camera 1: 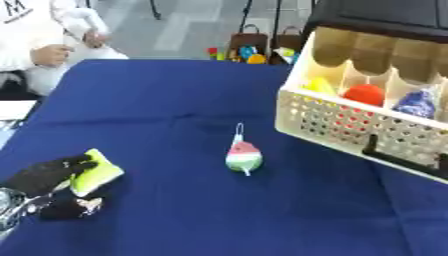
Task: Pick up objects from table and place into drawer.
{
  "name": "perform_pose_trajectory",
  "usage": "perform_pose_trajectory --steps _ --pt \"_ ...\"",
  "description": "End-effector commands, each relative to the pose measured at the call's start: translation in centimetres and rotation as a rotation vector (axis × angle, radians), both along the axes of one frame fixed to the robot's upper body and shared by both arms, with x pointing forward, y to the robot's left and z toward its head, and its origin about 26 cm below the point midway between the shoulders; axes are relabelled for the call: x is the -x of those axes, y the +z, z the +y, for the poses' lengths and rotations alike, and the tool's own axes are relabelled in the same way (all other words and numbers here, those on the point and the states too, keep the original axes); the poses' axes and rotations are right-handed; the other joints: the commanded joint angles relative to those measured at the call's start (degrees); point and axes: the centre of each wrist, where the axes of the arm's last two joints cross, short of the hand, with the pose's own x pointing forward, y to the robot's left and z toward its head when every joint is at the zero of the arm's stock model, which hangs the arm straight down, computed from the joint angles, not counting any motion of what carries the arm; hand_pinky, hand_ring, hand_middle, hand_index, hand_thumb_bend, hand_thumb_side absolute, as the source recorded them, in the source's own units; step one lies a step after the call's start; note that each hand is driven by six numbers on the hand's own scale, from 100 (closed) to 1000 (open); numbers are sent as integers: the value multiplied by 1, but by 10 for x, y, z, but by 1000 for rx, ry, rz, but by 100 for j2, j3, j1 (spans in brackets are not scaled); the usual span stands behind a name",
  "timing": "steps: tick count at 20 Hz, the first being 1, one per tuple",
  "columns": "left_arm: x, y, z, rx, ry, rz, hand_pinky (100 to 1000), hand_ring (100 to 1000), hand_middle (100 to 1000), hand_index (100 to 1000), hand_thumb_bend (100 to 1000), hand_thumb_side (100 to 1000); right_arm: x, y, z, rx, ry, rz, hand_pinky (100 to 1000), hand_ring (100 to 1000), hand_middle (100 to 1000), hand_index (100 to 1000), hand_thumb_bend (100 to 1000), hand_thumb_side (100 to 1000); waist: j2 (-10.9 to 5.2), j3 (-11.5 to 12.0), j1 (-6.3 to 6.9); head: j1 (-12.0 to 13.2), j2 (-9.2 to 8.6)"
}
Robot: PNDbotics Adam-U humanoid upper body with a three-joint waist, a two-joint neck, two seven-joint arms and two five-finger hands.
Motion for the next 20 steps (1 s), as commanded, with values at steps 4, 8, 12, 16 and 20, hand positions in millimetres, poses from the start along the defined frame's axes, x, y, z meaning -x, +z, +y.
perform_pose_trajectory --steps 4,8,12,16,20 --pt "0 5 7 -33 27 -20 739 937 941 976 100 775 2 6 0 1 3 -33 594 597 598 728 100 661 -56 -6 -11 8 -66" --pt "1 4 8 -32 33 -9 737 936 938 968 100 782 2 6 0 -1 1 -32 595 597 599 728 100 662 -58 -9 -6 14 -72" --pt "1 4 8 -34 40 -13 710 913 912 942 100 734 2 6 0 -2 2 -33 595 597 600 728 100 661 -56 -12 -5 25 -89" --pt "1 6 8 -44 49 -50 626 846 835 873 100 617 2 6 0 -3 1 -34 596 597 599 728 100 661 -48 -9 -15 24 -96" --pt "1 14 4 -57 42 -139 530 782 770 819 100 472 2 6 0 -4 1 -33 596 597 598 729 100 662 -48 3 -17 15 -87"
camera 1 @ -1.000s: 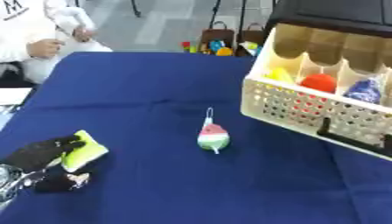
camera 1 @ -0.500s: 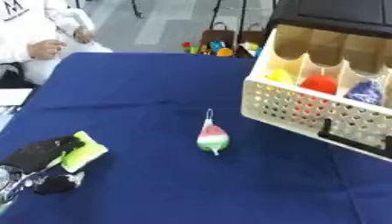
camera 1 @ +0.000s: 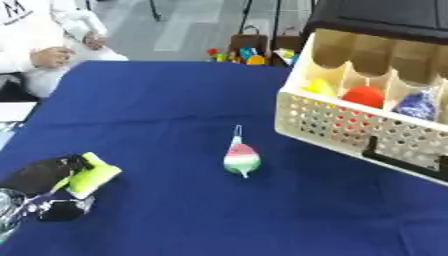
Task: Pick up objects from table and place into drawer.
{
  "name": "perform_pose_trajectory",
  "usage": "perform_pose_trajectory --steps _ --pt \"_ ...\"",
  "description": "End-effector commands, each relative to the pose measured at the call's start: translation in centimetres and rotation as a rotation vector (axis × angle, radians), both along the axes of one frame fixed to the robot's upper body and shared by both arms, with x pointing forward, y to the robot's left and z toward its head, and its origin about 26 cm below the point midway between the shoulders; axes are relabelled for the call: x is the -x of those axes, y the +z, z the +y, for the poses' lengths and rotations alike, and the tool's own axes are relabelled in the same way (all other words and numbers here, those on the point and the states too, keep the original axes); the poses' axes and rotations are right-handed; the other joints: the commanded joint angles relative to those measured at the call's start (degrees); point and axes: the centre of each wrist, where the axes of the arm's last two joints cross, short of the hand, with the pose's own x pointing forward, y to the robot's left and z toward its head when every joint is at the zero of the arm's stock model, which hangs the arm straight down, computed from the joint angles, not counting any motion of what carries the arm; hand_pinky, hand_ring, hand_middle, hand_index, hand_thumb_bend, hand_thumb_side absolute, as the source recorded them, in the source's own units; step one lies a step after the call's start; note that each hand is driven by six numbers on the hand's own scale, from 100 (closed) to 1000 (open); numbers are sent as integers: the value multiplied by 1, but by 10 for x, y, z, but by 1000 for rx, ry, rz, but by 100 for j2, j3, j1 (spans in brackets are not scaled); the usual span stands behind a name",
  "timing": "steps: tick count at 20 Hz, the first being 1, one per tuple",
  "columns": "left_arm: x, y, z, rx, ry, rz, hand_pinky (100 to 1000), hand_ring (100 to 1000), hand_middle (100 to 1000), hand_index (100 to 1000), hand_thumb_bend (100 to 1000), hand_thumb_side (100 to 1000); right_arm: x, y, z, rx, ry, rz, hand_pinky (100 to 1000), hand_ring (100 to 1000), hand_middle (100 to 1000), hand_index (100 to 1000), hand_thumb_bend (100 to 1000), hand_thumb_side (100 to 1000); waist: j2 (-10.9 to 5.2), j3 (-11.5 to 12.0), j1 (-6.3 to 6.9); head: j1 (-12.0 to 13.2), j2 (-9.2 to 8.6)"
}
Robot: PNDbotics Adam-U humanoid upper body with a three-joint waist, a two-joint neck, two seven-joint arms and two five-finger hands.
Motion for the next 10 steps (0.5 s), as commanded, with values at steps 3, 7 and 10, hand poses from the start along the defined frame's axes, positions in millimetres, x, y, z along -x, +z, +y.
perform_pose_trajectory --steps 3,7,10 --pt "2 18 -1 -73 -8 -120 475 740 726 788 100 367 2 6 0 6 3 -31 597 597 600 729 100 661 -68 20 -15 7 -51" --pt "3 24 -6 -116 -21 -191 394 667 647 739 100 285 2 5 0 5 3 -32 597 597 602 730 100 660 -64 20 -11 6 -53" --pt "4 25 -9 -126 -27 -212 373 639 616 725 100 289 2 6 0 2 4 -33 597 597 603 730 100 659 -64 12 -16 9 -63"
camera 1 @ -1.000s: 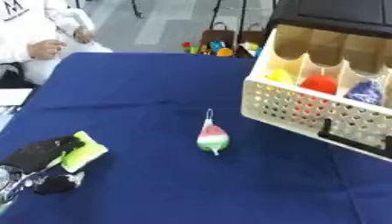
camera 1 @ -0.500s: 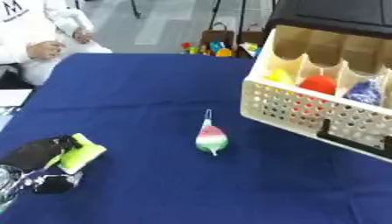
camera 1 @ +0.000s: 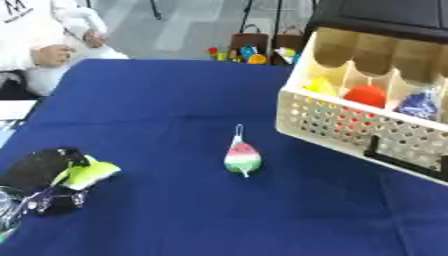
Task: Pick up objects from table and place into drawer.
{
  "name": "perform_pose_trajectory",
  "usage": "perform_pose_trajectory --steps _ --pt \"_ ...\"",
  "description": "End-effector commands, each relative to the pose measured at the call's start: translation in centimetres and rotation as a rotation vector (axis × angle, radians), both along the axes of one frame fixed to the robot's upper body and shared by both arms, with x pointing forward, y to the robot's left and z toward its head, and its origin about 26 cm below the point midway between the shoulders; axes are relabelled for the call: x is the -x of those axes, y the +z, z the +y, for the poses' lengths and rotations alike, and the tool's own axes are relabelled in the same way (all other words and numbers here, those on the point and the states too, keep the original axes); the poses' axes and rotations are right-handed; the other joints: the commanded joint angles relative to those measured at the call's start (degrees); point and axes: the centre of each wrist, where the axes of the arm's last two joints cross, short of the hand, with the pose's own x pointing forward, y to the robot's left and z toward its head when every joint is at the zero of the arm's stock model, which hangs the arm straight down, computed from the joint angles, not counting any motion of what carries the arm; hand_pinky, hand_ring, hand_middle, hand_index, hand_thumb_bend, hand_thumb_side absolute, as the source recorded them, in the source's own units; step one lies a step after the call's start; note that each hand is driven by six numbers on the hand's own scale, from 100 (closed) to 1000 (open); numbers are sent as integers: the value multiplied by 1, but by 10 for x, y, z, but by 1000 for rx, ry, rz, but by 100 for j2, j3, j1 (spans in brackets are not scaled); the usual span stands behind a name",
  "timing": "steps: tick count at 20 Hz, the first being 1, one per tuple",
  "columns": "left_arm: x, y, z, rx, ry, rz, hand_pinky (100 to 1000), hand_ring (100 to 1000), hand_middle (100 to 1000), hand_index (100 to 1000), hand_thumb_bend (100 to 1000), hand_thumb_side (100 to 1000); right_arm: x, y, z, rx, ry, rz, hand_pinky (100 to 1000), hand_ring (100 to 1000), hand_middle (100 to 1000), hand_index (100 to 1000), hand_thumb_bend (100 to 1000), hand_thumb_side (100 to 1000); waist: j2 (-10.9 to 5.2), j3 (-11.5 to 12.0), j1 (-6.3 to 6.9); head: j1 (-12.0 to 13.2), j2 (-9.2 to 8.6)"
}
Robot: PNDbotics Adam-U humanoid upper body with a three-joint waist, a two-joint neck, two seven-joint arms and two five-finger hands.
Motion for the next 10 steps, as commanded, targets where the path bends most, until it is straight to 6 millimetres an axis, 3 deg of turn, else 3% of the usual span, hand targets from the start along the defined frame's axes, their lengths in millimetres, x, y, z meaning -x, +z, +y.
perform_pose_trajectory --steps 1,6,10 --pt "1 14 2 -45 -6 -45 376 642 620 732 100 301 2 6 0 6 4 -31 597 598 603 730 100 658 -77 -4 -4 11 -67" --pt "1 16 0 -27 -16 -51 369 639 614 727 100 271 2 6 0 4 3 -32 597 598 608 730 100 654 -80 -4 -5 9 -73" --pt "3 30 -9 -36 -50 -124 350 627 603 719 100 249 2 5 0 -1 2 -34 597 598 612 731 100 652 -97 10 1 3 -89"
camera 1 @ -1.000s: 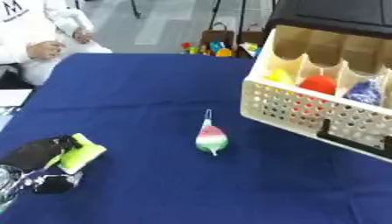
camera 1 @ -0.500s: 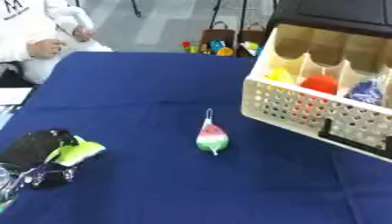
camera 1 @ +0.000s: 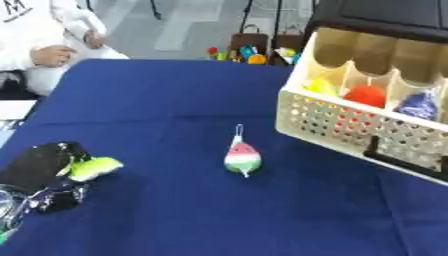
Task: Pick up objects from table and place into drawer.
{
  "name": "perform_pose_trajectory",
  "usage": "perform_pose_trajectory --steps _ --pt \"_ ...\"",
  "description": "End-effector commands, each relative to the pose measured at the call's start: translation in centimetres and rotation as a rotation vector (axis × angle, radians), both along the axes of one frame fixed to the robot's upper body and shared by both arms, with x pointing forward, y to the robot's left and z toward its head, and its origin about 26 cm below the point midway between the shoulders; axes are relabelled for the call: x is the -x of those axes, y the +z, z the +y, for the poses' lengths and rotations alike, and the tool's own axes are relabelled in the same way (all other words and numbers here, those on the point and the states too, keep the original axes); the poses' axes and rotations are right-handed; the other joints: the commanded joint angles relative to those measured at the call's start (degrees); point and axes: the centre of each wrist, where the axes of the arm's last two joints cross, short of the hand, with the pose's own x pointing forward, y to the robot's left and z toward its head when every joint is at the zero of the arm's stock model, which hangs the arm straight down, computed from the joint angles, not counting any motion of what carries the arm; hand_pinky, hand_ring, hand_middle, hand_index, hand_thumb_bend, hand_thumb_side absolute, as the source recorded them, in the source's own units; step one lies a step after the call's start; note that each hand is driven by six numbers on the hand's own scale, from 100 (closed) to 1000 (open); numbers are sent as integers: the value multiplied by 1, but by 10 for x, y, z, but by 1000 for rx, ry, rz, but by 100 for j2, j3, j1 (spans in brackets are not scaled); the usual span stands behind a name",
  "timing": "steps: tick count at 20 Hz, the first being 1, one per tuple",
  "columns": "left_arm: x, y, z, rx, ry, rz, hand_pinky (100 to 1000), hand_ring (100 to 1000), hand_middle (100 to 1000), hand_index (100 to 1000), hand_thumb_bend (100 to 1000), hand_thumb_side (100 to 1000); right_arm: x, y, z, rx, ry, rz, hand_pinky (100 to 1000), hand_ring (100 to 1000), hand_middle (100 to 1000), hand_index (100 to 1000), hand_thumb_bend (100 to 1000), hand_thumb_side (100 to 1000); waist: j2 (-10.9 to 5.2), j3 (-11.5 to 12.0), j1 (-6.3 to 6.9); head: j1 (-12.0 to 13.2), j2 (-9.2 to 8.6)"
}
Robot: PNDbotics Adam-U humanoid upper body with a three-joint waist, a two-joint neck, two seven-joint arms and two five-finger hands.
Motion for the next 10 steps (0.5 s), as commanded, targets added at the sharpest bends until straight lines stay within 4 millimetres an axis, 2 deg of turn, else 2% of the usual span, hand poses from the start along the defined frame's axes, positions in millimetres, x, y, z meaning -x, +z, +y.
perform_pose_trajectory --steps 1,10 --pt "1 24 -2 -44 -20 -86 346 624 599 716 100 249 2 5 0 4 1 -33 597 598 613 731 100 652 -99 10 4 0 -75" --pt "4 54 -16 -44 -39 -306 235 551 505 660 100 245 2 5 -1 -2 -3 -32 598 598 618 732 100 651 -122 30 20 -26 -51"
